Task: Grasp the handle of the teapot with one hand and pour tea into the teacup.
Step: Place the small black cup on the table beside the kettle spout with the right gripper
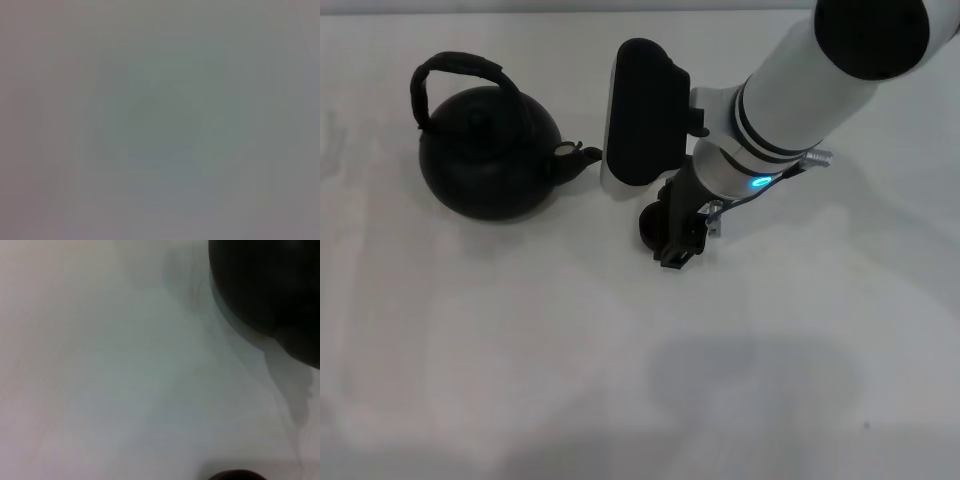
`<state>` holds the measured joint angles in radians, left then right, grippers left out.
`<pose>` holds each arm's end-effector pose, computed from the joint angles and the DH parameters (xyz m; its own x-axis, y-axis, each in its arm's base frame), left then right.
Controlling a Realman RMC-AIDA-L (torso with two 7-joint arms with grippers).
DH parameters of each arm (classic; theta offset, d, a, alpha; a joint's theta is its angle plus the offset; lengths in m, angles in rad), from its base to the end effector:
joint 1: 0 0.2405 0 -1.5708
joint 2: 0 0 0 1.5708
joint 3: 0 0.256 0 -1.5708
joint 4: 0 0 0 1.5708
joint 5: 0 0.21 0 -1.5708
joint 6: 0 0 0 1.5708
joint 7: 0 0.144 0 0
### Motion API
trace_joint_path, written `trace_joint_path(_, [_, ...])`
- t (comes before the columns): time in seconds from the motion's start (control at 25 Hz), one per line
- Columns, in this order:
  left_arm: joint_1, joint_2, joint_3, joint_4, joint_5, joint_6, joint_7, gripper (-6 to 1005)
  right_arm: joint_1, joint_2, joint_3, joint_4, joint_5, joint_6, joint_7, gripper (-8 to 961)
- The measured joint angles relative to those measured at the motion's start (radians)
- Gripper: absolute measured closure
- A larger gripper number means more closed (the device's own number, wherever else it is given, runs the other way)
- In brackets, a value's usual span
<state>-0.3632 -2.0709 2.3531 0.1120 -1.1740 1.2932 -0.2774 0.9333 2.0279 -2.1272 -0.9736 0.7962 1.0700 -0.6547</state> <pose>-0.3710 0.2988 0.0311 0.5728 -0.1467 0.8065 0.8194 0.1289 -0.5586 0.1290 0.3525 -0.1286 0.8663 -0.0777 0.4934 0.0286 -0.9785 -0.2044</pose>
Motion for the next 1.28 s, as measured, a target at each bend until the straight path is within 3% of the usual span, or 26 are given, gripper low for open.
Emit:
trace_joint_path(0.52, [-0.003, 0.0, -0.006, -0.002, 0.0, 0.001, 0.001, 137, -0.016, 0.0, 0.013, -0.012, -0.006, -0.016, -0.029, 110])
trace_joint_path(1.28, [-0.002, 0.001, -0.008, -0.001, -0.001, 0.006, 0.001, 138, -0.133, -0.001, 0.178, -0.014, 0.131, -0.022, -0.199, 115])
